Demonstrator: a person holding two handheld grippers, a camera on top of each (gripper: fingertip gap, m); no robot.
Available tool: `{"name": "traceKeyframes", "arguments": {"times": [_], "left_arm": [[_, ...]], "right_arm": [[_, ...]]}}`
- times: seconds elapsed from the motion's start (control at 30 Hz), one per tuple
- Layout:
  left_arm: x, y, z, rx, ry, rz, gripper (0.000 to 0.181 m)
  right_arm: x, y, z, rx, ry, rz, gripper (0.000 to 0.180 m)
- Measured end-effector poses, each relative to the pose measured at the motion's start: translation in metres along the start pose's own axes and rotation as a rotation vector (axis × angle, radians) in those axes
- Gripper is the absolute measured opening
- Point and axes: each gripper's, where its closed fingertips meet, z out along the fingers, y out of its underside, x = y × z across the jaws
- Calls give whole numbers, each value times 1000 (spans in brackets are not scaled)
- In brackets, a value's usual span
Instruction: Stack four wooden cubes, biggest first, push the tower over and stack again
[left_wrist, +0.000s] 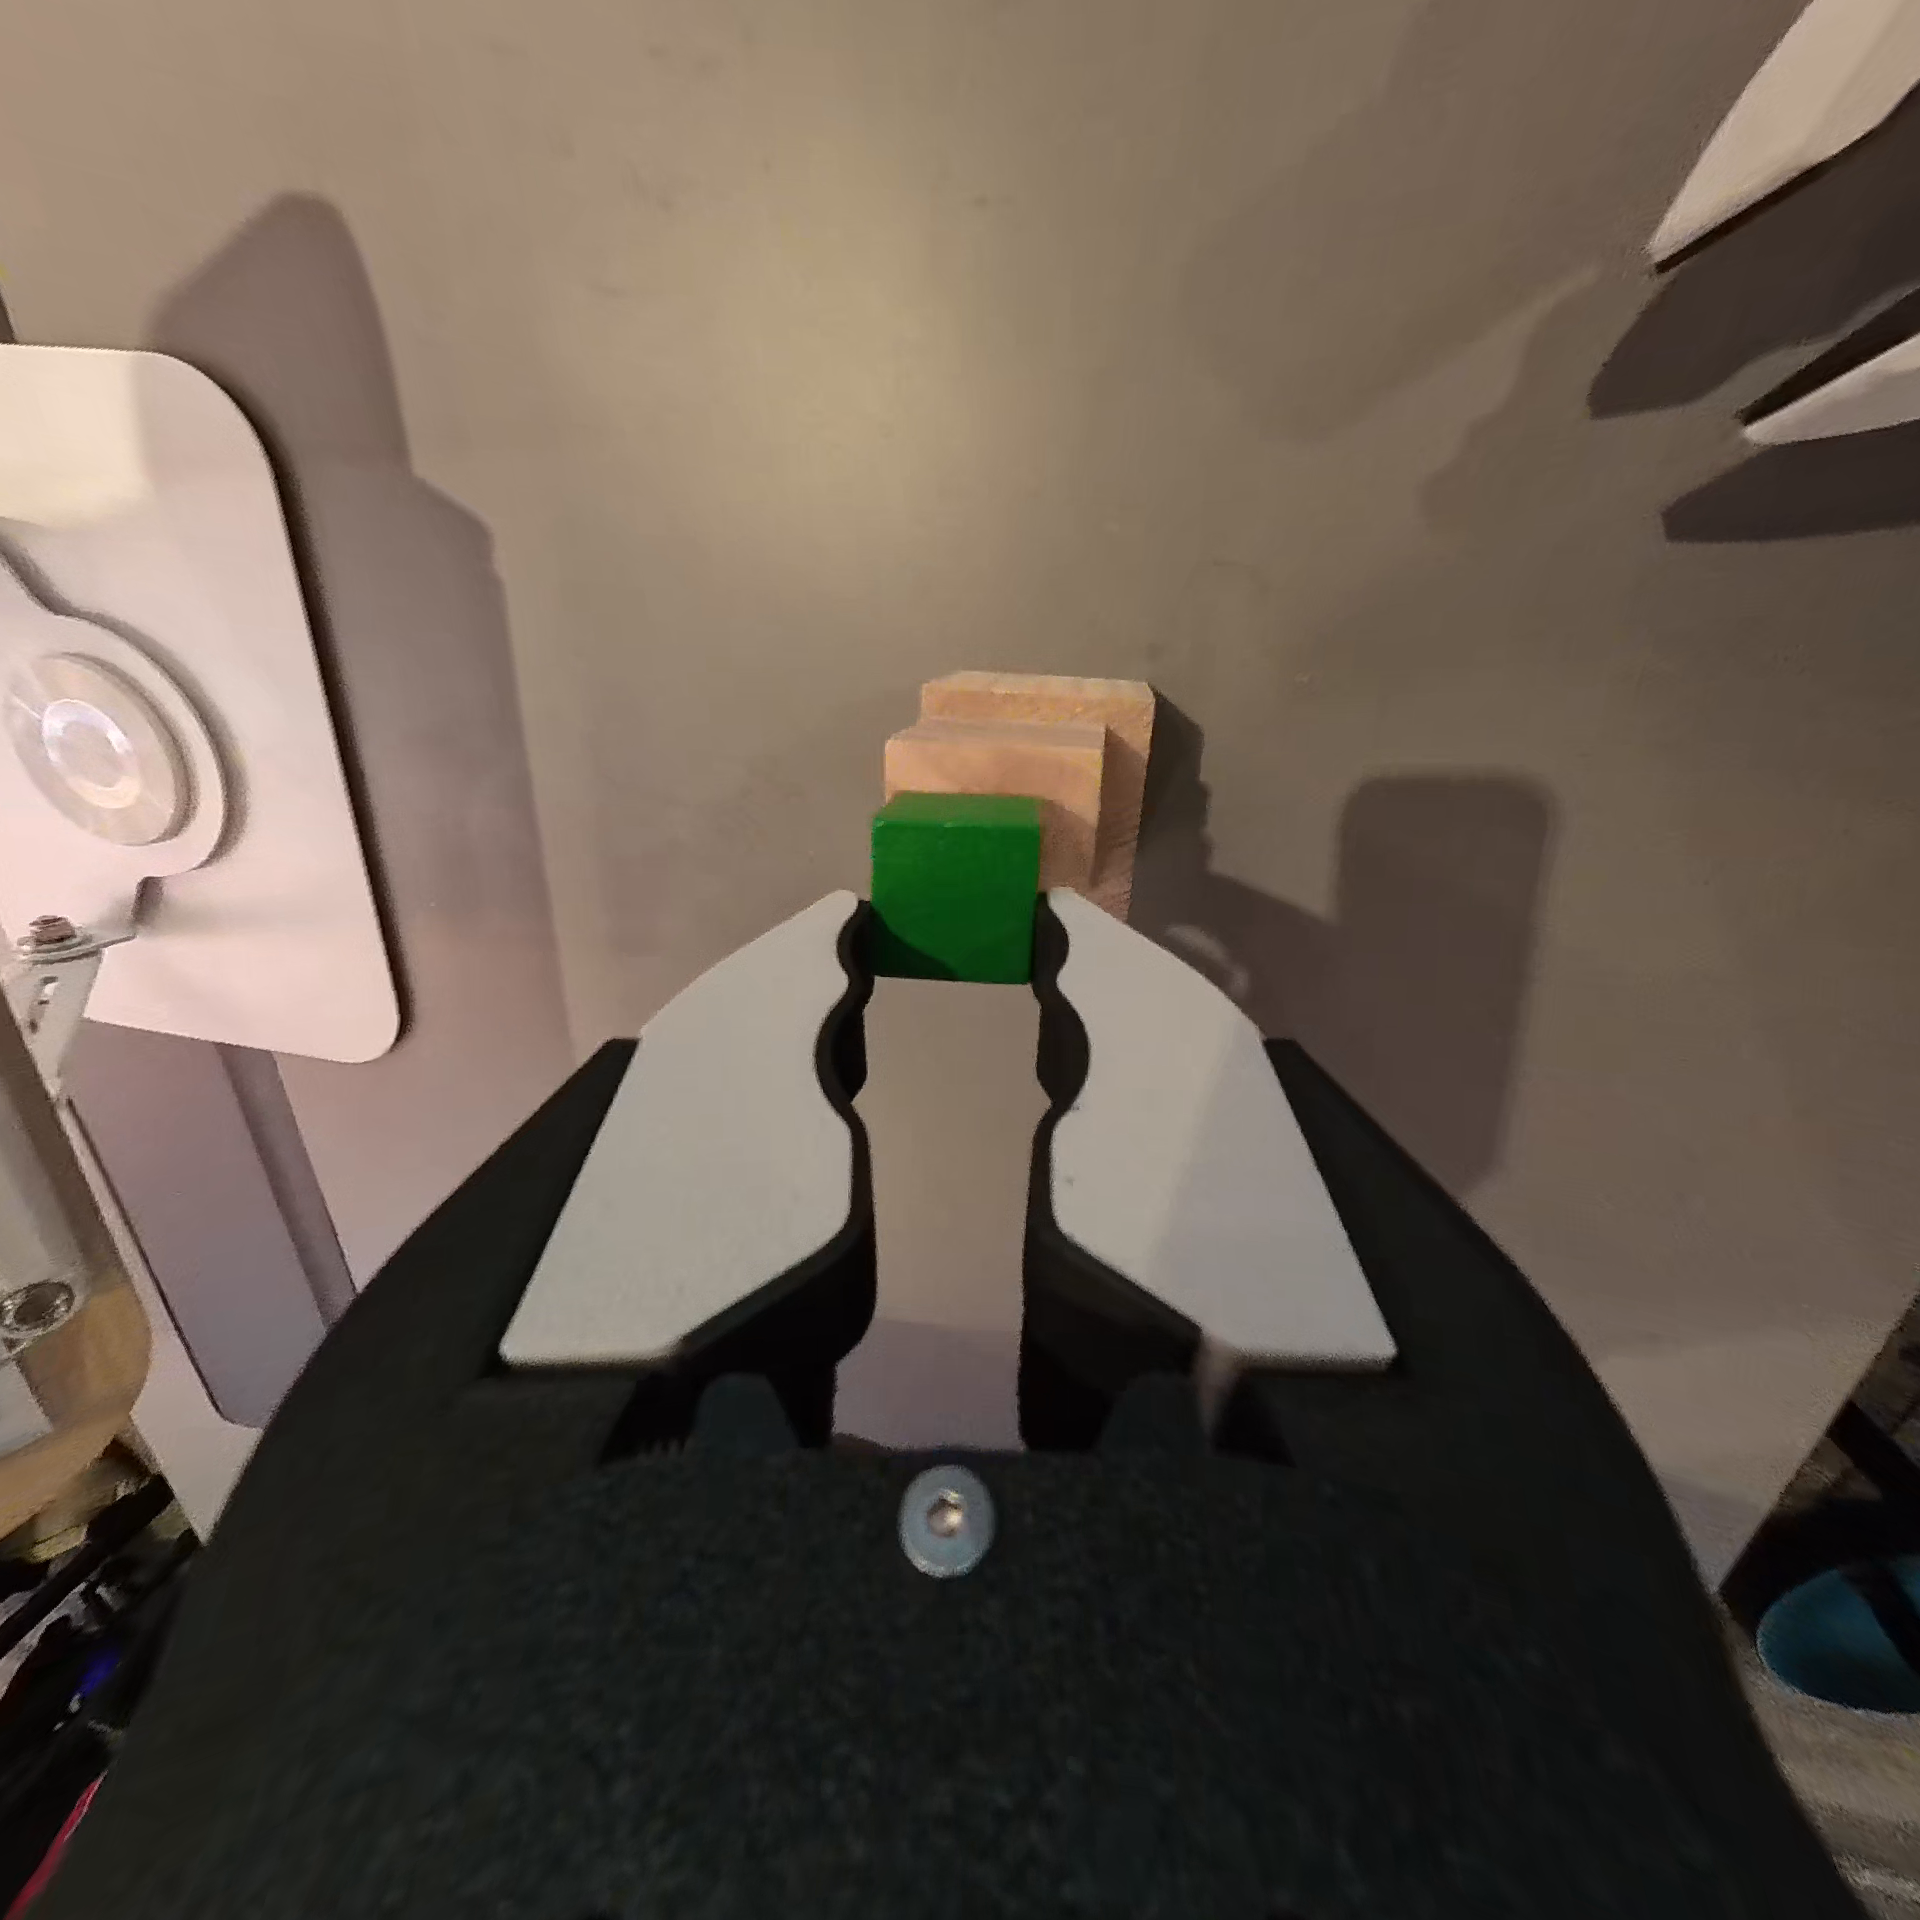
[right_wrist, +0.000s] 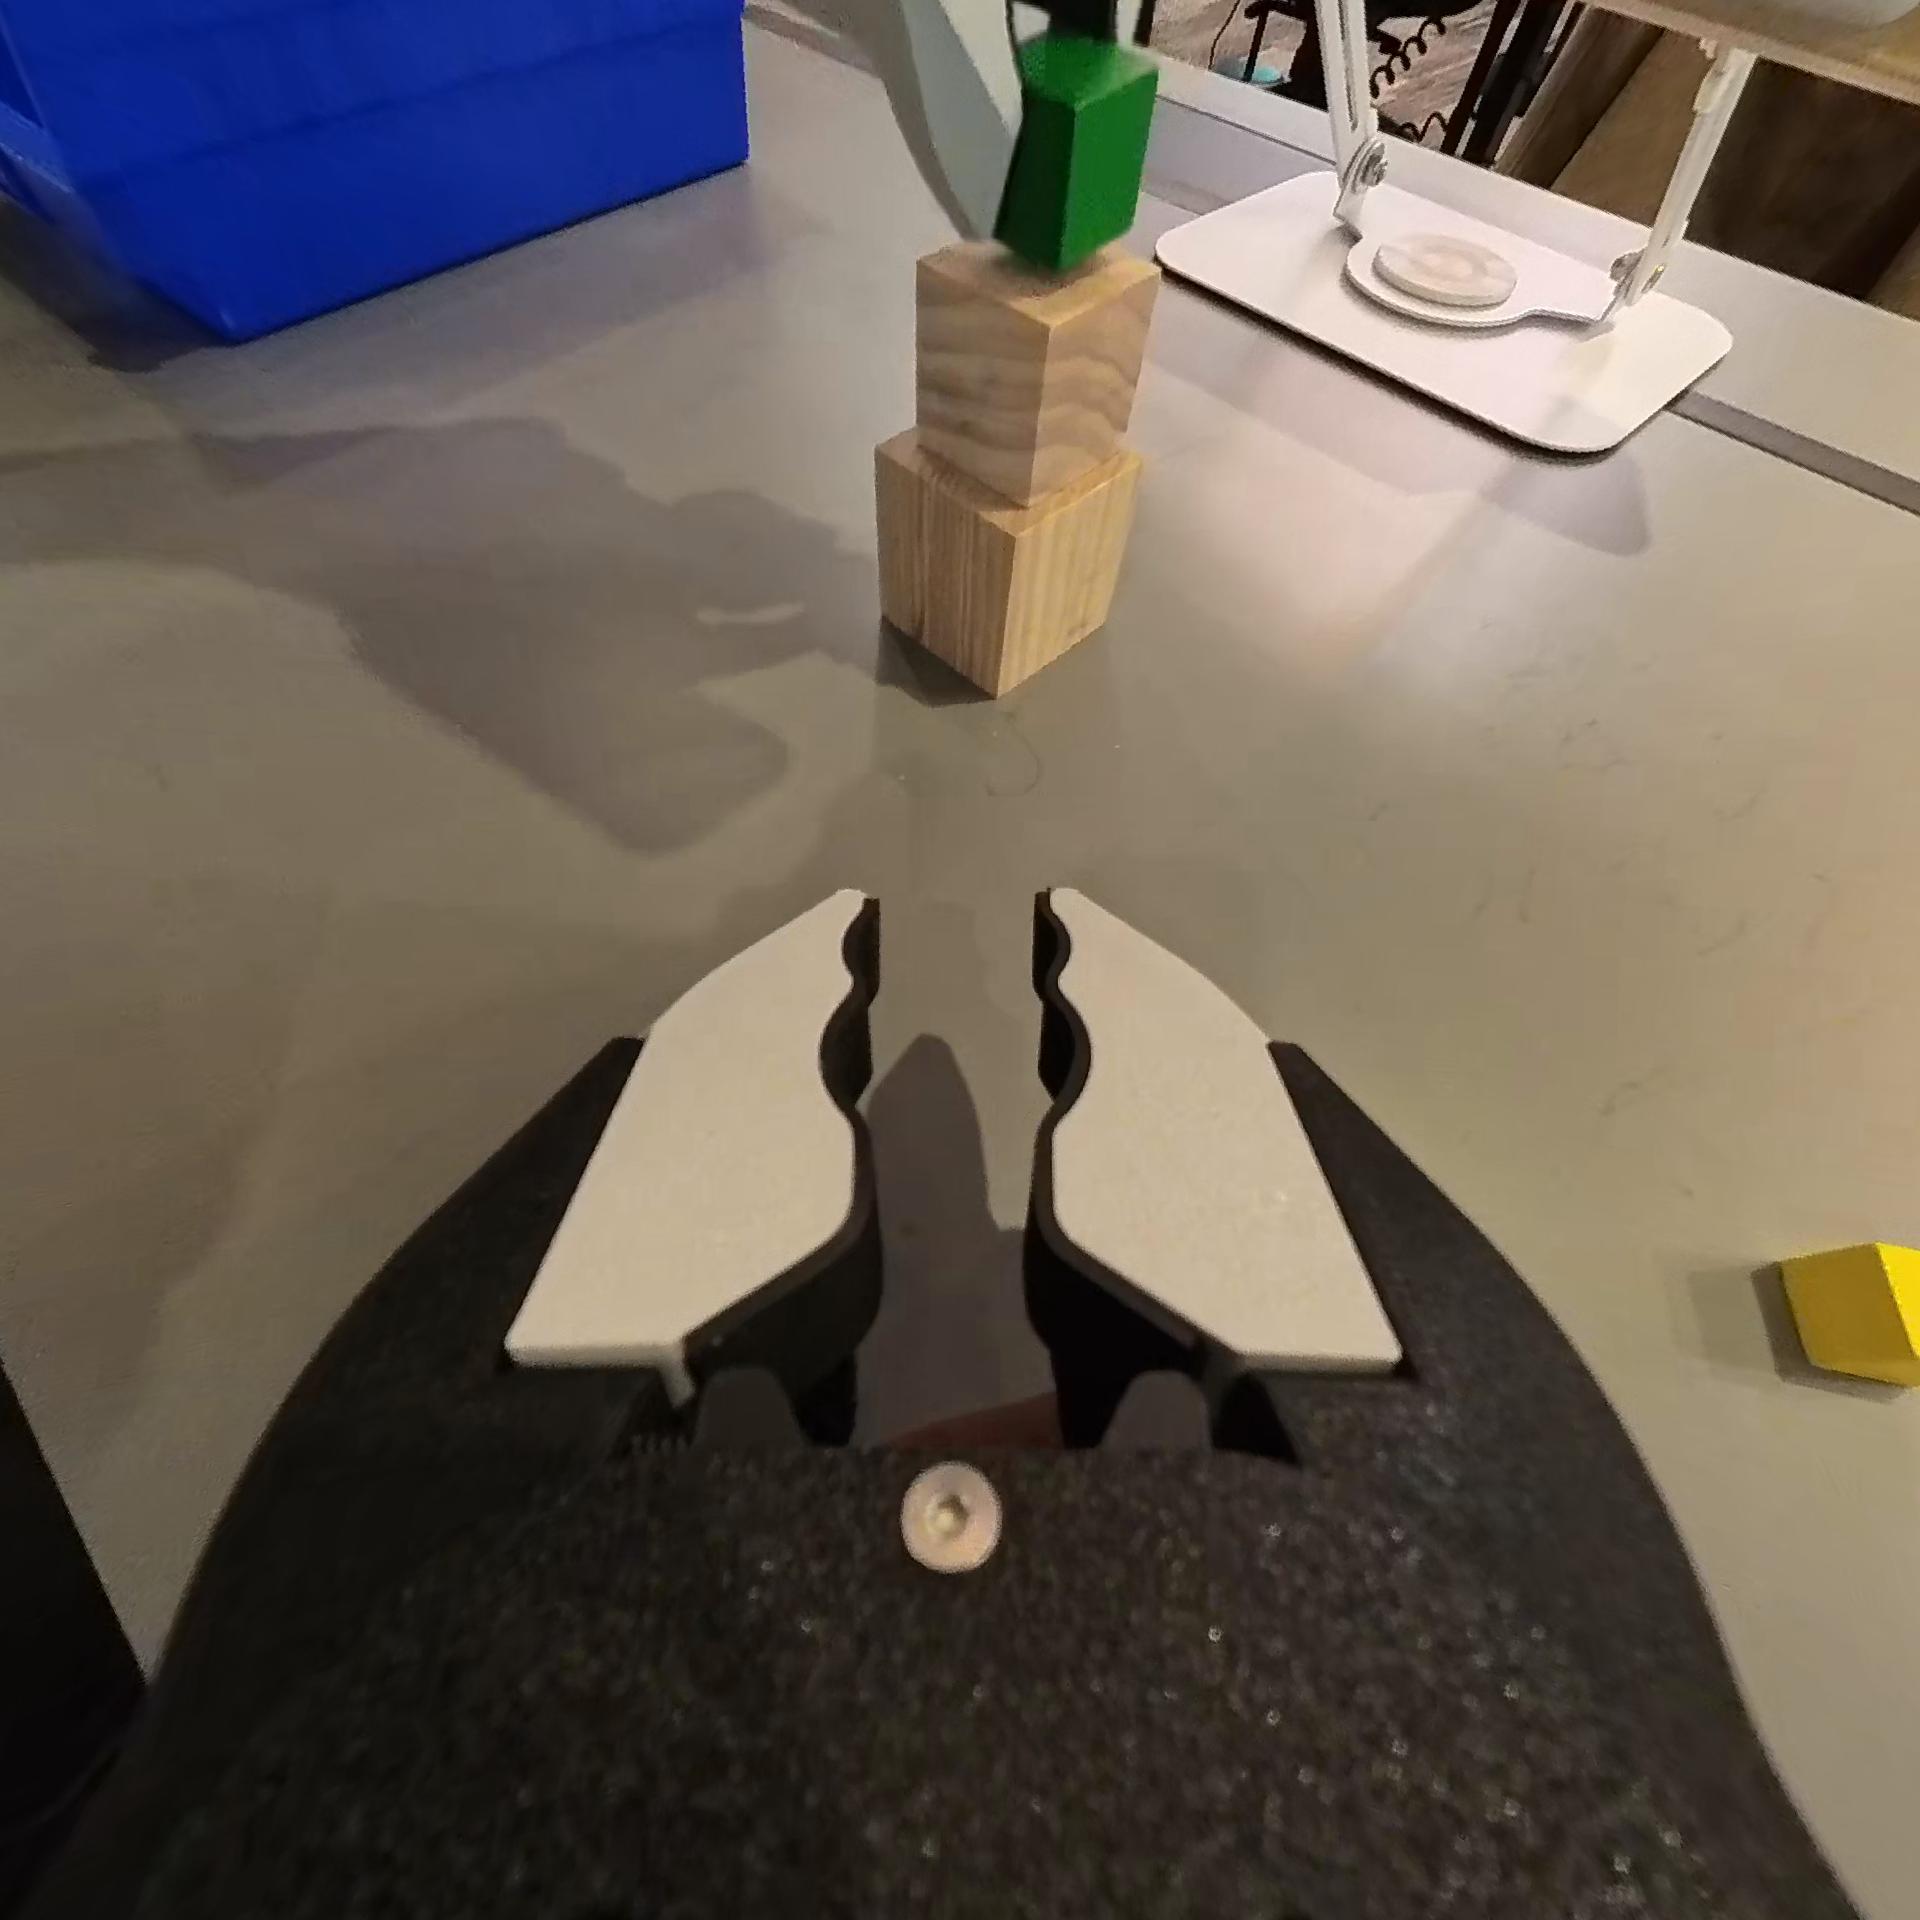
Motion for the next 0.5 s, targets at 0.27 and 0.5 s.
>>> {"name": "traceKeyframes", "arguments": {"times": [0.27,0.5], "left_arm": [[-1,4,-1,-9,42,-68,53],[19,-9,-54,400,-229,-234,54]], "right_arm": [[0,0,0,-2,-5,4,28],[5,-3,-6,40,-14,62,29]]}}
